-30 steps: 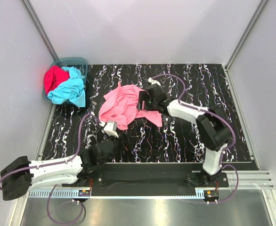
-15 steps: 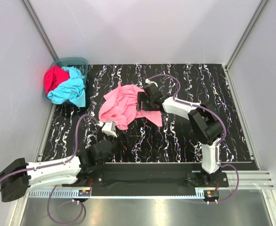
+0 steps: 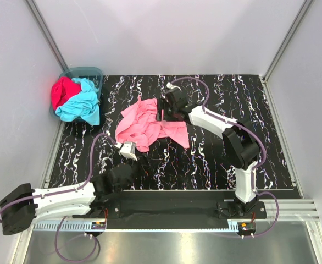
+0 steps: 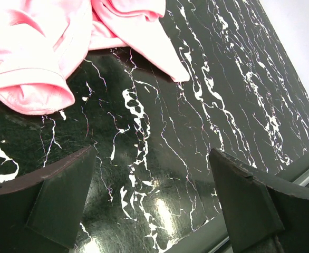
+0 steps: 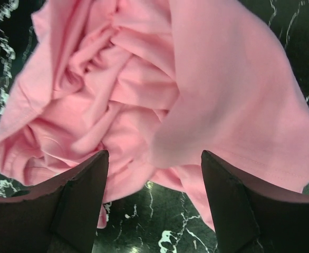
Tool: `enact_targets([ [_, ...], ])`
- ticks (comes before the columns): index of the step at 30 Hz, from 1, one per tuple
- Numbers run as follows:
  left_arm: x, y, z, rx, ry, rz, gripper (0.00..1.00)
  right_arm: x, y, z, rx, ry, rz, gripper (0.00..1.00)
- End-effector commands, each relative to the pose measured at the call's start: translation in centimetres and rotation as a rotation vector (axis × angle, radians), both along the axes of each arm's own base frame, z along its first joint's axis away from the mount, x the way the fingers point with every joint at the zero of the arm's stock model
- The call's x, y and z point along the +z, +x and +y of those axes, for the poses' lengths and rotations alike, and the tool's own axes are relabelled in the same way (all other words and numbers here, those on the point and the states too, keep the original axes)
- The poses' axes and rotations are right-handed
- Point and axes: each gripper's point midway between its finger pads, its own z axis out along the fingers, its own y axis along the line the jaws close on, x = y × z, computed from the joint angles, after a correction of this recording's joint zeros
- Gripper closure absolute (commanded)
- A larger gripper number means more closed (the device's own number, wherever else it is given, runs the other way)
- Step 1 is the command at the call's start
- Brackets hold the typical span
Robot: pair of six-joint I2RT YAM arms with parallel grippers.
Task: Fold and stack the t-shirts
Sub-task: Flatten the tshirt out
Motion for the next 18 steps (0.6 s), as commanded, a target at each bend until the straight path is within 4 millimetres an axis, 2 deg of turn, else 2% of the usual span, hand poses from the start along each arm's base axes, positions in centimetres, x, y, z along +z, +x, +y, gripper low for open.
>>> enact_targets([
  [1, 0.7, 0.2, -0.1, 0.016, -0.045, -0.015, 0.05, 1.8, 0.8, 0.9, 0.021, 0.016, -0.009, 0.22],
  [13, 0.8, 0.1, 0.2, 0.018, -0.055, -0.023, 0.05, -1.8, 0.7, 0.7, 0.015, -0.034, 0.051, 0.22],
  [18, 0.7, 0.1, 0.2, 0.018, -0.055, -0.023, 0.05, -2.6, 1.2, 1.0, 0.012, -0.041, 0.058, 0.24],
])
